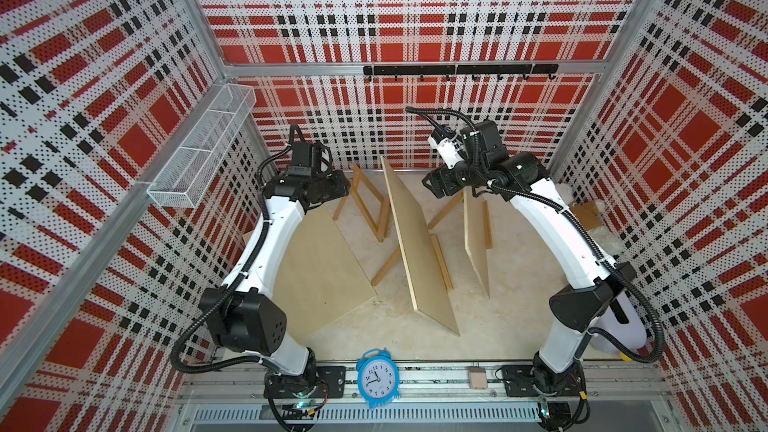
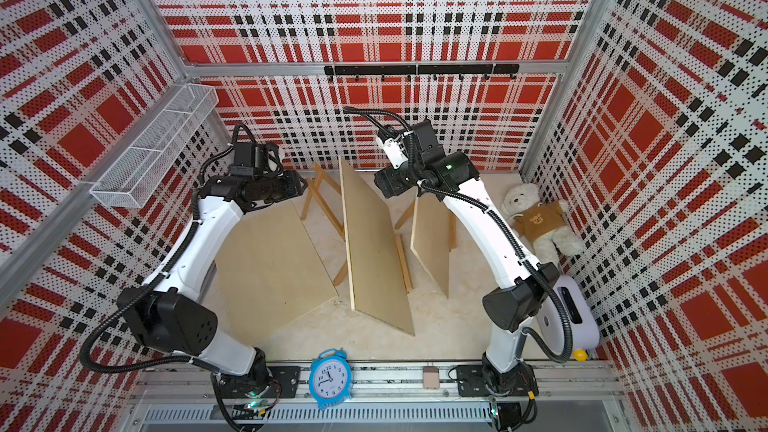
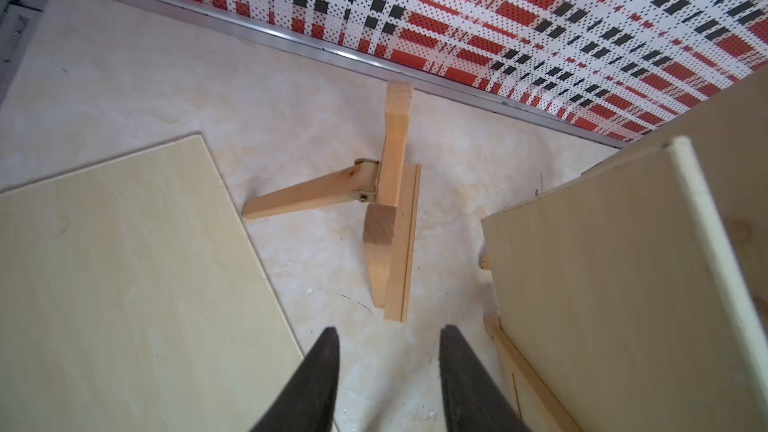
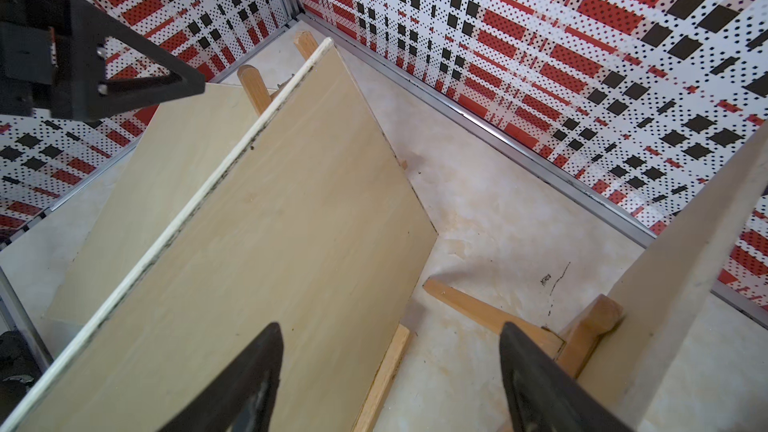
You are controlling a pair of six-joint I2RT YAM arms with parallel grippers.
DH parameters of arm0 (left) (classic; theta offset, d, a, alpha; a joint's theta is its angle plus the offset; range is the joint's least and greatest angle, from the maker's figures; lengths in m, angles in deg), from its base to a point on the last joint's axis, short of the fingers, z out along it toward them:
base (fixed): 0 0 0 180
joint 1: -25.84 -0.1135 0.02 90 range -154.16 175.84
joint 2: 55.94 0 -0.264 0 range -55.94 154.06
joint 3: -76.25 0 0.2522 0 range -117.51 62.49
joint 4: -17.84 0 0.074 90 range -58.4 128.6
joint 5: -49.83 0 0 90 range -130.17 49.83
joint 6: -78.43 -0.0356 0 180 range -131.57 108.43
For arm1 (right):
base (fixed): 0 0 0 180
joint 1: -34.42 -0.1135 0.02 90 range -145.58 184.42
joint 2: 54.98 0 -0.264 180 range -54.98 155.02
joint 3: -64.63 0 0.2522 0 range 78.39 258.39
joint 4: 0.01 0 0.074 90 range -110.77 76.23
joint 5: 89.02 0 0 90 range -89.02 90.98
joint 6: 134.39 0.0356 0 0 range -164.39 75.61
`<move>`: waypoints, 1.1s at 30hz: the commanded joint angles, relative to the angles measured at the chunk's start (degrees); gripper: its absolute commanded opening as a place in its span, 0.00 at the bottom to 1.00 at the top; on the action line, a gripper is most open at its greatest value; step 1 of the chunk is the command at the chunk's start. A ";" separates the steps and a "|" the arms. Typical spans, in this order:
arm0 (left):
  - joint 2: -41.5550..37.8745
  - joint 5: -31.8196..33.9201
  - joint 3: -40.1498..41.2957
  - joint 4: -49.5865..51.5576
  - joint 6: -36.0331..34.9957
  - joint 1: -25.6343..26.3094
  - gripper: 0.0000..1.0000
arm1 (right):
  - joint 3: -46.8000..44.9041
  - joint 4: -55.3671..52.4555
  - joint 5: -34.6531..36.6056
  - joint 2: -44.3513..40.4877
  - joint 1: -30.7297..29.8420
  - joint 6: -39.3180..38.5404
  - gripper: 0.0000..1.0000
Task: Disassemble the easel
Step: Pick up the easel at the center of the board.
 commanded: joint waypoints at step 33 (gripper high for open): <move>11.79 0.25 -7.26 -4.40 -1.76 1.89 0.36 | -4.21 2.69 -1.95 -3.20 3.99 -1.47 0.83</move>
